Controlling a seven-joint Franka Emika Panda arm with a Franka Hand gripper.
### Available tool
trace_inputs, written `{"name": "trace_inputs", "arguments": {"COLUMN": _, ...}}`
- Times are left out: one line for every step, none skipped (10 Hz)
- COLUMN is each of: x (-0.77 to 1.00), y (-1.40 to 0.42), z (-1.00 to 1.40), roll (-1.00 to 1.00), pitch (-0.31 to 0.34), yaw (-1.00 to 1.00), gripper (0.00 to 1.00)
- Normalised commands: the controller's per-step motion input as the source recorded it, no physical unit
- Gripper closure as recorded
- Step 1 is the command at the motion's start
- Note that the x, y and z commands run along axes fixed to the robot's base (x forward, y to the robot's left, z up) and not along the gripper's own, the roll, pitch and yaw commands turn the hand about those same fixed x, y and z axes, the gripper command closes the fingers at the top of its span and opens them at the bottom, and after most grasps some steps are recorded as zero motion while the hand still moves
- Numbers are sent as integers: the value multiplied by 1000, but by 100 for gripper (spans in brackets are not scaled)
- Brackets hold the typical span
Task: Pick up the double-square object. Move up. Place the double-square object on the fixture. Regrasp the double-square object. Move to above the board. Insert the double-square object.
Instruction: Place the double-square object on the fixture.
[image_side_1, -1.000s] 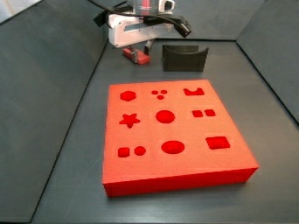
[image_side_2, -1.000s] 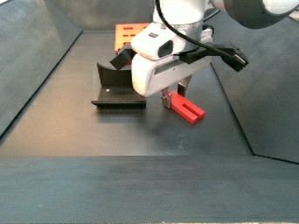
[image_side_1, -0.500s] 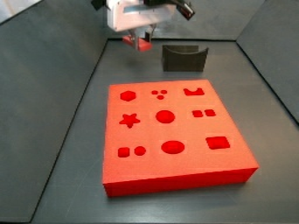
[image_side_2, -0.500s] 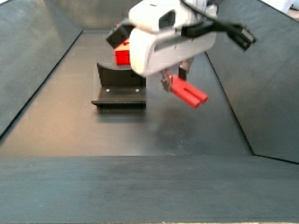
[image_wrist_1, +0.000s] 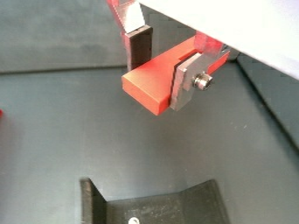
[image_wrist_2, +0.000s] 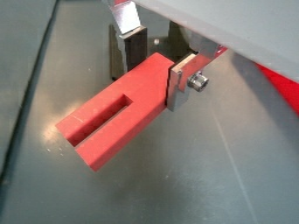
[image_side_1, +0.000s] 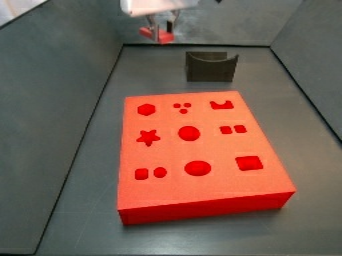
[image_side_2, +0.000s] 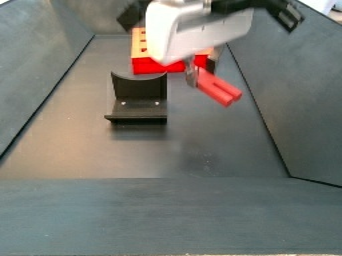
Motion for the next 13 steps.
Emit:
{"name": "trace_inputs", "arguments": {"x": -21, "y": 7, "z": 1000, "roll": 51, "pitch": 37, "yaw": -16, "gripper": 100}}
{"name": "trace_inputs", "arguments": {"x": -23, "y": 9, "z": 1000, "roll": 60, "pitch": 41, "yaw": -12, "gripper": 100}}
{"name": "trace_inputs", "arguments": {"x": -24, "y": 10, "z": 975, "roll": 68, "pitch": 48, "yaw": -8, "gripper": 100}}
{"name": "trace_inputs", "arguments": {"x": -18, "y": 9, "z": 755, "roll": 76, "pitch": 59, "yaw": -1, "gripper": 100}}
{"name": "trace_inputs", "arguments": {"x": -10, "y": 8, "z": 588, "roll": 81, "pitch": 68, "yaw": 5, "gripper": 100}}
{"name": "trace_inputs", "arguments": {"x": 0, "y": 8, "z": 366, "roll": 86, "pitch": 81, "yaw": 14, "gripper": 100}}
{"name": "trace_inputs", "arguments": {"x": 4, "y": 9, "z": 254, "roll": 88, "pitch": 87, "yaw": 18, "gripper": 100}}
{"name": "trace_inputs", "arguments": {"x": 1000, "y": -266, "z": -223, "roll": -44, "pitch": -206, "yaw": -1000, "gripper": 100}}
{"name": "trace_inputs", "arguments": {"x": 1000, "y": -257, "z": -269, "roll": -48, "pitch": -207, "yaw": -1000, "gripper": 100}}
{"name": "trace_inputs", "arguments": {"x": 1000, "y": -187, "z": -230, "roll": -63, "pitch": -212, "yaw": -1000, "gripper": 100}}
{"name": "trace_inputs", "arguments": {"x": 1000, "y": -170, "z": -203, "roll": -72, "pitch": -209, "yaw": -1000, "gripper": 100}}
{"name": "trace_inputs", "arguments": {"x": 1000, "y": -138, "z": -176, "roll": -92, "pitch": -209, "yaw": -1000, "gripper": 100}}
{"name": "trace_inputs", "arguments": {"x": 1000, "y": -112, "z": -166, "roll": -107, "pitch": -213, "yaw": -1000, "gripper": 100}}
